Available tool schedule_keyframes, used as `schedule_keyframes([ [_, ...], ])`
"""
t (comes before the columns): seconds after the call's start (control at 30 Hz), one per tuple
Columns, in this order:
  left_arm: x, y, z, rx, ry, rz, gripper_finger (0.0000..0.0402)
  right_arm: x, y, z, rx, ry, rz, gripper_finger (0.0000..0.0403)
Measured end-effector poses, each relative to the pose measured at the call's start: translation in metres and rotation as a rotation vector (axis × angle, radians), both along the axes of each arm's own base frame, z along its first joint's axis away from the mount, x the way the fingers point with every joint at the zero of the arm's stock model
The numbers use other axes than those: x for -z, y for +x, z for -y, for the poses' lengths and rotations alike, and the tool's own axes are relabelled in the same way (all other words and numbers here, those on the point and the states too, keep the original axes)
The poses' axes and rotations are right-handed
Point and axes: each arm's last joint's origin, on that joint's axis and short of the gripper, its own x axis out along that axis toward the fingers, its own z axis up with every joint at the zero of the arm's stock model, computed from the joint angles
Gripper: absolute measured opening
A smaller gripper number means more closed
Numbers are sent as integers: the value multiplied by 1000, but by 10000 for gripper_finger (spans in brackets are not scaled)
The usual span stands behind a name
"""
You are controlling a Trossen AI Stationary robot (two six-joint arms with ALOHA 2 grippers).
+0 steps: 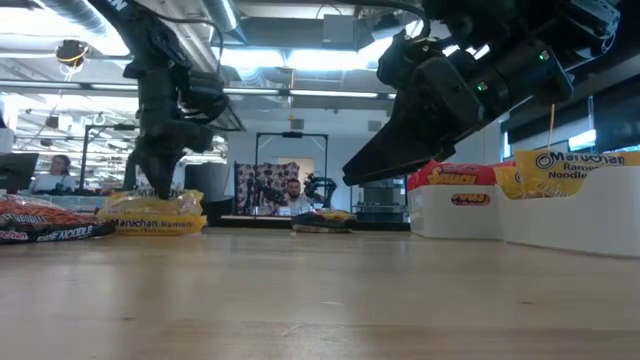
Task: Sort Maruchan noodles
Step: Put the yellow noodle pack into the middle white bin
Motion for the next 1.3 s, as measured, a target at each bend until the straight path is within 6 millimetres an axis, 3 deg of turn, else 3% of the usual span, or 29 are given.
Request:
schedule_keyframes([
  [0.27,-2,34,37,148,27,65,1,0,0,0,0,1,1,241],
  [0.6,-8,79,109,385,46,274,0,-11,6,-6,-7,-18,-62,241],
  [1.0,23,127,192,592,22,483,0,-34,10,-21,13,23,-95,241],
  [1.17,32,141,212,602,39,585,2,-43,6,-23,25,12,-101,241],
  [1.3,30,143,214,576,40,617,29,-43,5,-25,-23,93,-118,241],
])
